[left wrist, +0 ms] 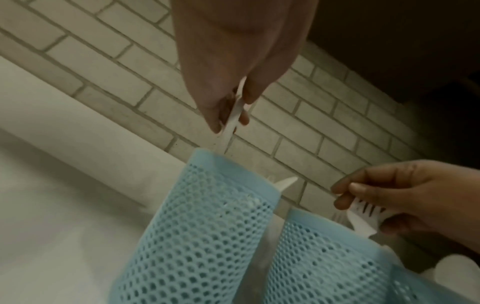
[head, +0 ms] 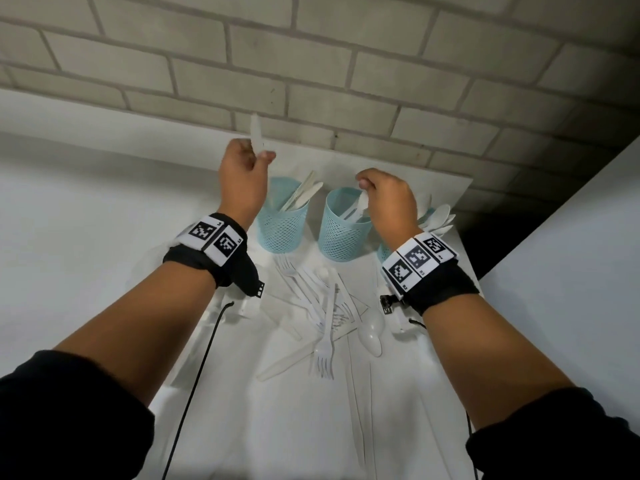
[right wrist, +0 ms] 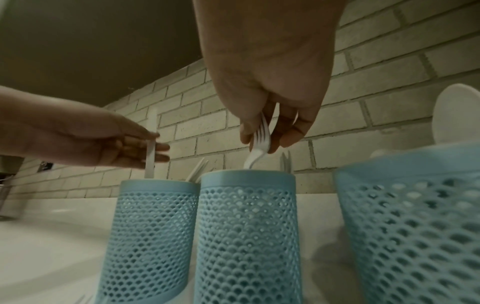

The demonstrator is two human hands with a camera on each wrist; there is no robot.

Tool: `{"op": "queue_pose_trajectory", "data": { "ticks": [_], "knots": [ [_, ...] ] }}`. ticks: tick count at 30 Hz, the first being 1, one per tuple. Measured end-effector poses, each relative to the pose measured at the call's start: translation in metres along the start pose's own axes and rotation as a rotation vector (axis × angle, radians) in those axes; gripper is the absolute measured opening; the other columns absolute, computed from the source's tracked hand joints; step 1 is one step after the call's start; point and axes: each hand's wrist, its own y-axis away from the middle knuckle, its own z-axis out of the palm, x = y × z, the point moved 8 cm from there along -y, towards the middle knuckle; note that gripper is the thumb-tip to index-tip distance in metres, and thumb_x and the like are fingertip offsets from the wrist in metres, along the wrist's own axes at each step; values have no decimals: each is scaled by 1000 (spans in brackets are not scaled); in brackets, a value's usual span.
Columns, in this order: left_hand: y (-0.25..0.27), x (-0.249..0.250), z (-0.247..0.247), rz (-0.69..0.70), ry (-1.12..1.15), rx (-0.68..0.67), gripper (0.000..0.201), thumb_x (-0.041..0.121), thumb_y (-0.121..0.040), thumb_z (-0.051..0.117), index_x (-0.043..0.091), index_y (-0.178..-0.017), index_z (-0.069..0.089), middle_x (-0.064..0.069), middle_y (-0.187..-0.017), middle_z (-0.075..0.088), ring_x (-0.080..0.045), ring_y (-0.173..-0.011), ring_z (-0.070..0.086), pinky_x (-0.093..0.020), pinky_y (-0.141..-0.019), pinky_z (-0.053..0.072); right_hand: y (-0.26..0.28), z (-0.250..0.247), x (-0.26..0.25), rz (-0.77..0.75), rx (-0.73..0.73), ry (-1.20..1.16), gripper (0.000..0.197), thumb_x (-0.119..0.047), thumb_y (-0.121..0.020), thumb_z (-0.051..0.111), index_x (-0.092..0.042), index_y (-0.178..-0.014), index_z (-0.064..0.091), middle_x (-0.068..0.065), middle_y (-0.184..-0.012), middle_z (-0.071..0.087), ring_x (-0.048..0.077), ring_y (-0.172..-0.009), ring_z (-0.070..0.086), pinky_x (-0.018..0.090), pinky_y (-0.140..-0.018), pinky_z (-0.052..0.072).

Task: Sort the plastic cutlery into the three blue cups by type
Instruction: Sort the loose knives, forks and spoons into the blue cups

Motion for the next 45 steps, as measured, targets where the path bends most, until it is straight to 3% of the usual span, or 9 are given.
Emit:
{"op": "queue_pose_trajectory", "data": {
  "ticks": [6, 9, 11, 15, 23, 30, 33, 42, 45],
  "knots": [
    [1, -12, 15, 34, -694, -120, 30, 30, -92, 53, 15, -68, 61, 0, -75, 61, -26, -96, 57, -28, -86, 32, 10, -22, -1, -106, 79, 34, 25, -17, -95, 48, -13, -113, 66, 9, -115, 63, 28, -108, 48, 31, -86, 37],
    [7, -20, 13, -71, -946, -152, 30, 36, -90, 53, 12, -94, 71, -10, -108, 61, -34, -116, 45, -36, -91, 34, 15, -54, 2, -27, 99, -232, 17, -20, -91, 54, -14, -95, 69, 5, -92, 66, 10, -79, 58, 21, -71, 44],
    [15, -13, 11, -78, -970, -149, 40, 37, -89, 56, 10, -118, 62, -15, -129, 49, -36, -123, 36, -38, -98, 32, 25, -48, 5, 88, -295, -330, 18, -26, -92, 57, -14, -86, 69, 0, -77, 66, -2, -58, 54, 13, -57, 43],
    [42, 20, 13, 40, -875, -102, 52, 32, -82, 65, 12, -127, 47, -16, -134, 37, -34, -125, 31, -38, -102, 29, 84, -28, 34, 360, -1015, -119, 24, -31, -91, 58, -9, -100, 64, 3, -93, 69, 13, -81, 65, 24, -68, 50],
    [116, -24, 28, -310, -1124, -827, 40, 41, -93, 50, 3, -86, 57, -8, -73, 64, -22, -60, 55, -27, -63, 44, 136, -4, 89, 352, -935, 522, 54, -56, -89, 47, -8, -111, 59, 7, -107, 64, 23, -93, 58, 35, -92, 43],
    [179, -28, 22, -319, -1310, -958, 60, 45, -97, 38, -2, -134, 41, -16, -138, 48, -28, -125, 49, -31, -98, 41, 174, -1, 65, 274, -894, 505, 46, -59, -80, 58, -13, -82, 51, 5, -86, 56, 22, -83, 53, 29, -73, 40],
    [195, -42, 25, -375, -1227, -958, 60, 46, -95, 44, -1, -133, 43, -14, -137, 48, -27, -123, 50, -30, -96, 42, 184, 3, 48, 252, -850, 439, 47, -51, -85, 56, -8, -103, 58, 10, -103, 62, 27, -96, 58, 29, -75, 40],
    [212, -52, 39, -398, -999, -885, 33, 34, -86, 64, 3, -90, 55, -13, -102, 59, -25, -96, 58, -26, -66, 45, 200, 15, 23, 358, -892, 238, 34, -36, -78, 71, -13, -69, 48, -1, -65, 50, 19, -68, 55, 24, -61, 42],
    [219, -54, 37, -387, -1039, -873, 52, 32, -79, 73, -1, -113, 51, -14, -116, 57, -27, -109, 56, -28, -79, 44, 212, 10, 23, 335, -914, 283, 39, -39, -74, 74, -15, -64, 46, -2, -63, 50, 14, -59, 52, 22, -49, 35]
  ]
}}
